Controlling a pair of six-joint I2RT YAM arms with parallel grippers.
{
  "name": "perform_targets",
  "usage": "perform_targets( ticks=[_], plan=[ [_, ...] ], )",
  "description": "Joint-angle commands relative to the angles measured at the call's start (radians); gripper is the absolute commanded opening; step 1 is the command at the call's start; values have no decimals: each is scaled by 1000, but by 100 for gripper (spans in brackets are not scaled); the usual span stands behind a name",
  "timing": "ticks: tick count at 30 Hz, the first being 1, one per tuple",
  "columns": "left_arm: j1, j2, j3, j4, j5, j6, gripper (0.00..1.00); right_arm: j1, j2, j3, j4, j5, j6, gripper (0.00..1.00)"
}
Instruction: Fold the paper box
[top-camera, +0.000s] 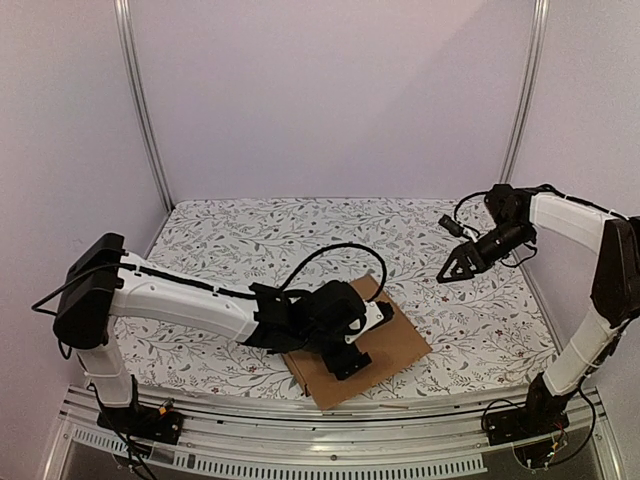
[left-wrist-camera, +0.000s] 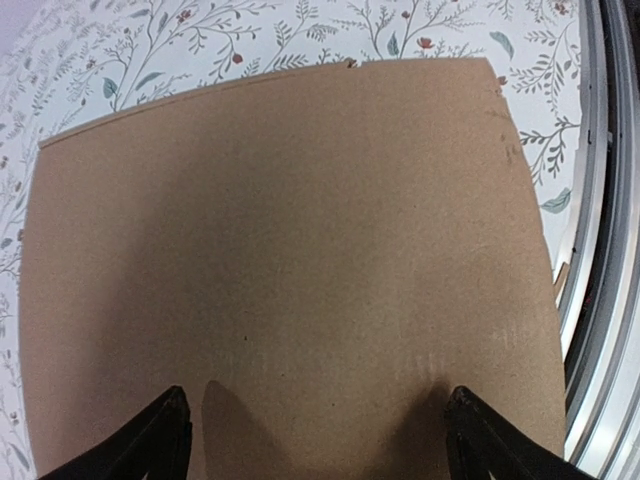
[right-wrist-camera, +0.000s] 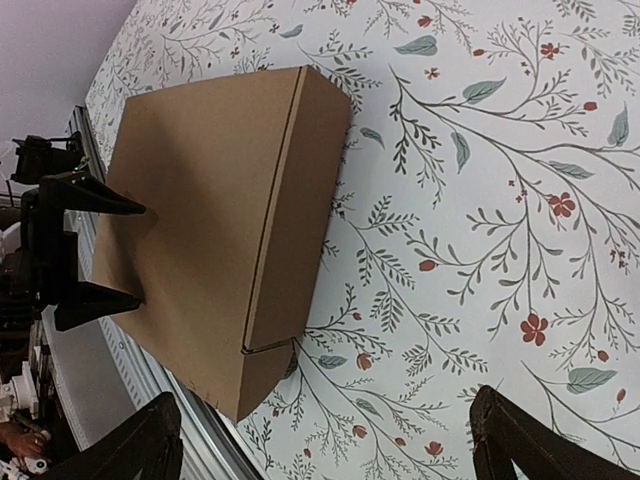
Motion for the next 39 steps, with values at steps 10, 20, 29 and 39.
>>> perform_targets(
  ticks=[10,20,29,39],
  plan=[
    [-6,7,-72,66,15,10,87,313,218,73,38,192,-2,99],
    [0,-22,-91,51,-8,86,87,319,338,72,43,197,56,91],
    [3,-307,-212,109,-224,50,89,318,364,94,-13,100,39,72],
    [-9,-647,-433,-92,-452,-545,88,253,127,91,-41,146,-9,99]
  ],
)
